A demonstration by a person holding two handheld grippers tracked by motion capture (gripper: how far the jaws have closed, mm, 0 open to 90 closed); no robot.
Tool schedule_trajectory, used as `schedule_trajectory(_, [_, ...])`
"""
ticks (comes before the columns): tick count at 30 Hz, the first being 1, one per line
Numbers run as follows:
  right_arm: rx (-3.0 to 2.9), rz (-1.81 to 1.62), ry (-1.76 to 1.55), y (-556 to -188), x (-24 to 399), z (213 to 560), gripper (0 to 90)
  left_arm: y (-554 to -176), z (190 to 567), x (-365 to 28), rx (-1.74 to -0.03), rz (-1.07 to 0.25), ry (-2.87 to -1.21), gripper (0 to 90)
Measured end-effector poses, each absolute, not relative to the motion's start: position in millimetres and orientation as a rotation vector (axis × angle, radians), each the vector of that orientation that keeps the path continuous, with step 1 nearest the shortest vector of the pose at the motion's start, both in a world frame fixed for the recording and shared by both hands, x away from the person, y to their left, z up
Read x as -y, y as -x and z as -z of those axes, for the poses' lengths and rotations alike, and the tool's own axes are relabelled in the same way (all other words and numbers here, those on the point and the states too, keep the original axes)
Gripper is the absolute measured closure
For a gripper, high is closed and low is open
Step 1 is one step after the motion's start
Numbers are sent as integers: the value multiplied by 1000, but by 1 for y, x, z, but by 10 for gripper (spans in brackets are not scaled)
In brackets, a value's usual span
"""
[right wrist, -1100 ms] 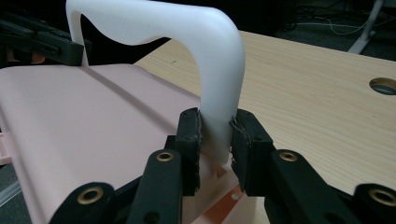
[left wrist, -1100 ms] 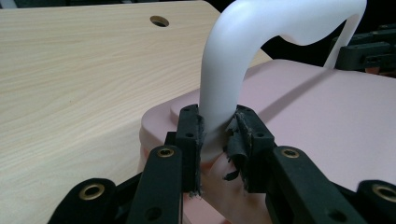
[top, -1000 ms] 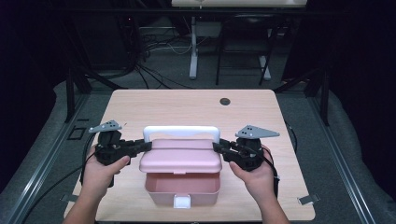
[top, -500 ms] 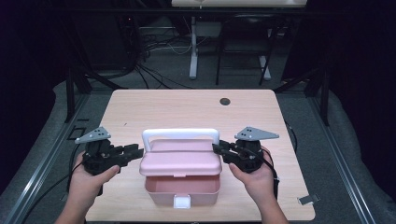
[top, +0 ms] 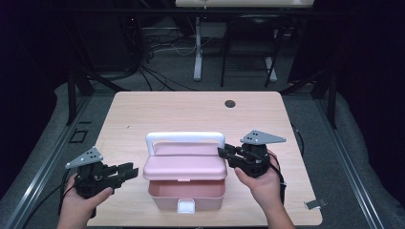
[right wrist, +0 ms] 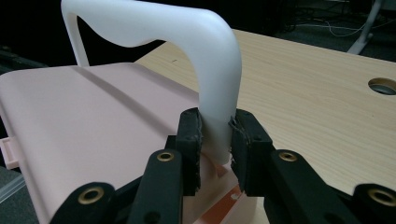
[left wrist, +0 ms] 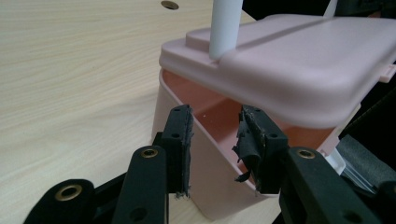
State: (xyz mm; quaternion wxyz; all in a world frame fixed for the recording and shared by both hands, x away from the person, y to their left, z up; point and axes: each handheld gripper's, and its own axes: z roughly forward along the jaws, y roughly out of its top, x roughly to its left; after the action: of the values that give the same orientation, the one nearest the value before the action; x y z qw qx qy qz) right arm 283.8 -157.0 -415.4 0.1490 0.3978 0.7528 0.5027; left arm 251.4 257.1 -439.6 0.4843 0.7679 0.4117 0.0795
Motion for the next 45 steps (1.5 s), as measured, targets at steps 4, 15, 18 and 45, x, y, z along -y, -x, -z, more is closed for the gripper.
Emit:
schedule_trajectory(4, [-2164, -1442, -1144, -283, 157, 416, 737, -247, 446, -254, -1000, -190, -1883, 642])
schedule_trajectory(15, [-2168, -1434, -1142, -283, 156, 417, 738, -240, 448, -234, -943, -181, -1924, 633])
schedule_trajectory(18, [-2168, -1435, -1140, -283, 157, 417, 737, -238, 448, -231, -941, -190, -1924, 623])
schedule_trajectory(45, [-2094, -1448, -1168, -276, 175, 416, 675, -246, 427, -231, -924, -247, -1871, 586])
